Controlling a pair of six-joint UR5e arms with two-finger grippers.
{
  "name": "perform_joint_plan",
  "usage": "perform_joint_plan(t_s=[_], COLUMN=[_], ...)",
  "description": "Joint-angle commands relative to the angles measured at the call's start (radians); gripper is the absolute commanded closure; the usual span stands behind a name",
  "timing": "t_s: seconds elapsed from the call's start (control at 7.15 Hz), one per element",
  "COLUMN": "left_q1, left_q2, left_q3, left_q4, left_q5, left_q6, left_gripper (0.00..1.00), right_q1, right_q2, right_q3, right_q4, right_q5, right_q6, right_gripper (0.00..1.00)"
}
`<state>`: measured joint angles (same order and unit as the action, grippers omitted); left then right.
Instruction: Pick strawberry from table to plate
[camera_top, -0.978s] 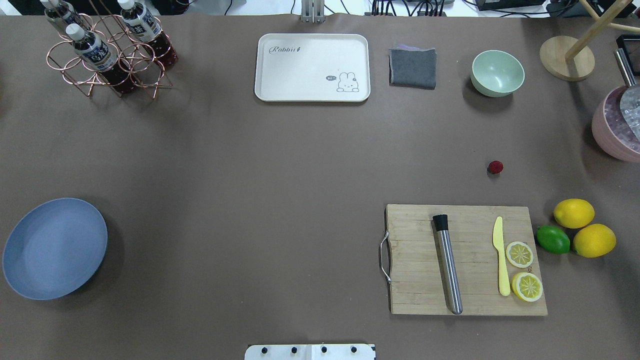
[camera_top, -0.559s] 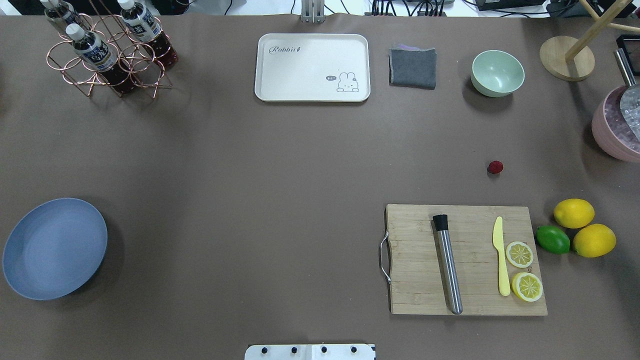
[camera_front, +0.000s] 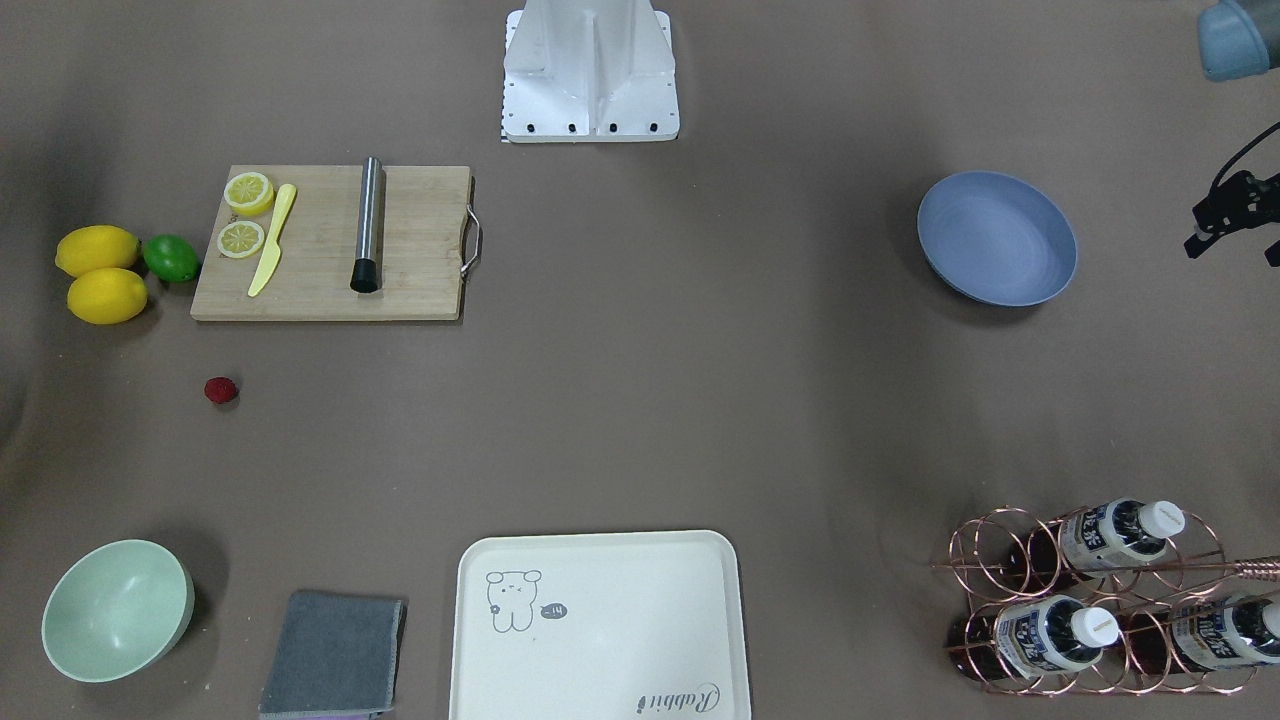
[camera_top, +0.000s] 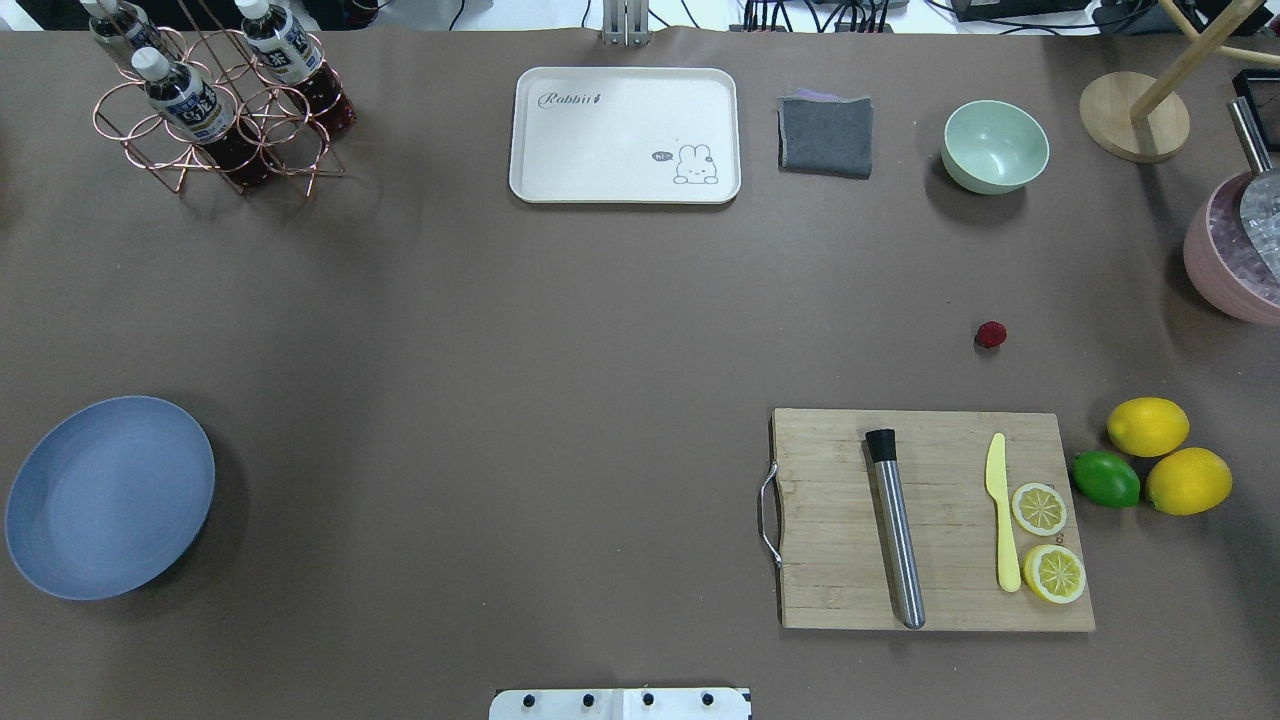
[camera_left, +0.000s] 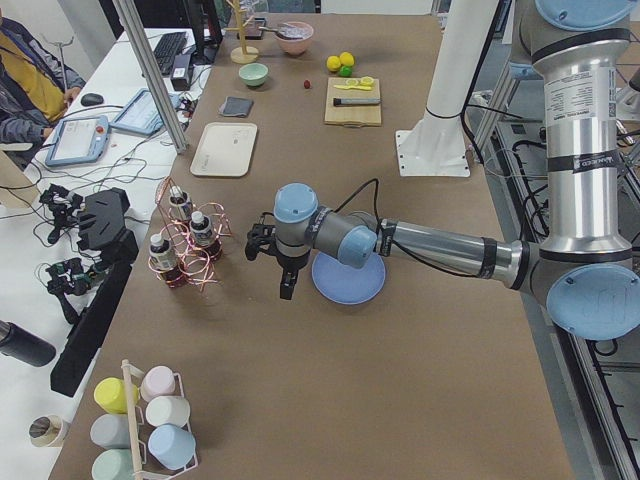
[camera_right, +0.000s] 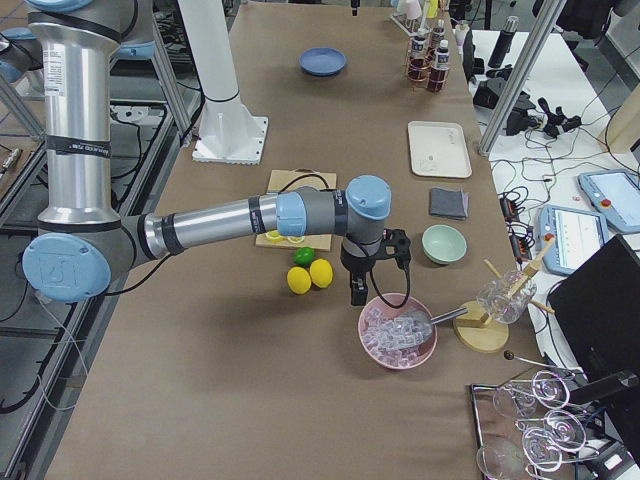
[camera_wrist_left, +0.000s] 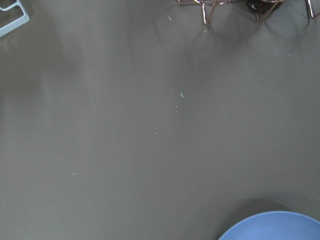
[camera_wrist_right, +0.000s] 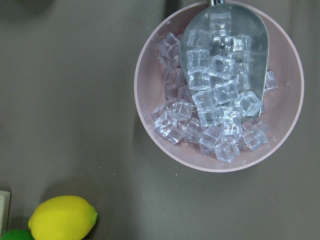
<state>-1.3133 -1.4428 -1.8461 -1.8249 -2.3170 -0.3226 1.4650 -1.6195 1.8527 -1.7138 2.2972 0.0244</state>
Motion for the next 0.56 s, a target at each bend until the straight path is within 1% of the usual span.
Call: perform_joint_plan(t_s=[0.0, 0.28, 0.42], left_q1=[0.023, 0.064, 0.1], left_q2=[0.002, 0.002, 0.002], left_q3=[0.002, 0.002, 0.008], left_q4=[-0.001, -0.005, -0.007], left_q5=[-0.005, -0.005, 0.004], left_q6=[-0.025, -0.056, -0.111], left_gripper=[0.02, 0.02, 0.02], right_q1=[-0.002, -0.003, -0.024], right_q2=[0.001, -0.002, 0.0], right_q3=[-0.001, -0.003, -0.003], right_q4=[0.0, 0.0, 0.002], right_q5=[0.004, 0.065, 0.079], right_q6=[0.0, 0.0, 0.0], right_gripper=[0.0, 0.0, 0.0])
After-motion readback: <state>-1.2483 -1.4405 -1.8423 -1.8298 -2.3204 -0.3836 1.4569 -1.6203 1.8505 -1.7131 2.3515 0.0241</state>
